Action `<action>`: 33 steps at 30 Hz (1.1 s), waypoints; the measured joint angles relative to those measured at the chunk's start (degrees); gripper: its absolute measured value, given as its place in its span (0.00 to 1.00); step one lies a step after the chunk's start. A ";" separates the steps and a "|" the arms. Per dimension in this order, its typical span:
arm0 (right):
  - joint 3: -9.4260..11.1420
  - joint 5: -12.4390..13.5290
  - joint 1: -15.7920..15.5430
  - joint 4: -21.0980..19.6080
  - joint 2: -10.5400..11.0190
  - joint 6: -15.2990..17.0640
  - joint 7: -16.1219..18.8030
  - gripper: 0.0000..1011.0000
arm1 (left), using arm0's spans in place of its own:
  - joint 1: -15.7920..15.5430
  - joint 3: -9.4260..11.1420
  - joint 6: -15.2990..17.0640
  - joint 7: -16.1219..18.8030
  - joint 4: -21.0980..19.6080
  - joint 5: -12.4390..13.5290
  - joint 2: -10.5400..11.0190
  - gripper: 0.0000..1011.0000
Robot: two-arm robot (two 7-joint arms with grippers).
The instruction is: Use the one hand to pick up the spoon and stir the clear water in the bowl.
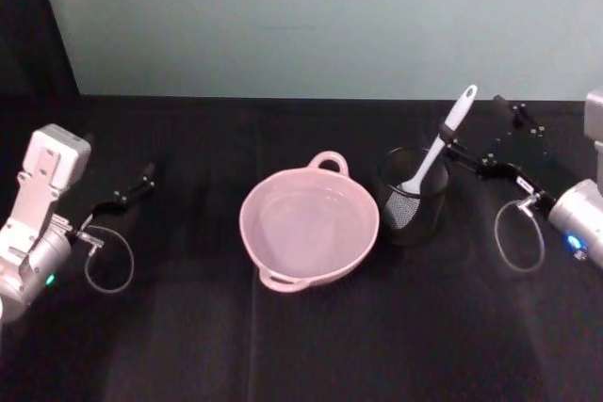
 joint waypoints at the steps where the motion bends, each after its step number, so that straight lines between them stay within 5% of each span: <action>1: 0.02 -0.84 -0.37 -0.38 0.23 -0.36 -0.58 0.99 | 0.00 0.00 0.00 0.00 0.00 0.00 0.00 1.00; 7: 2.15 -5.27 -5.14 -4.41 2.20 -2.12 -5.70 0.99 | 0.00 0.00 0.00 0.00 0.00 0.00 0.00 1.00; 14: 5.44 -7.03 -9.11 -5.37 2.66 -4.28 -9.96 0.99 | 0.00 0.00 0.00 0.00 0.00 0.00 0.00 1.00; 21: 7.74 -9.04 -9.16 -0.88 1.15 -6.69 -13.26 0.99 | 0.00 0.00 0.00 0.00 0.00 0.00 0.00 1.00; 33: 8.88 -10.24 -7.37 3.66 -0.43 -5.06 -13.82 0.99 | 0.00 0.00 0.00 0.00 0.00 0.00 0.00 1.00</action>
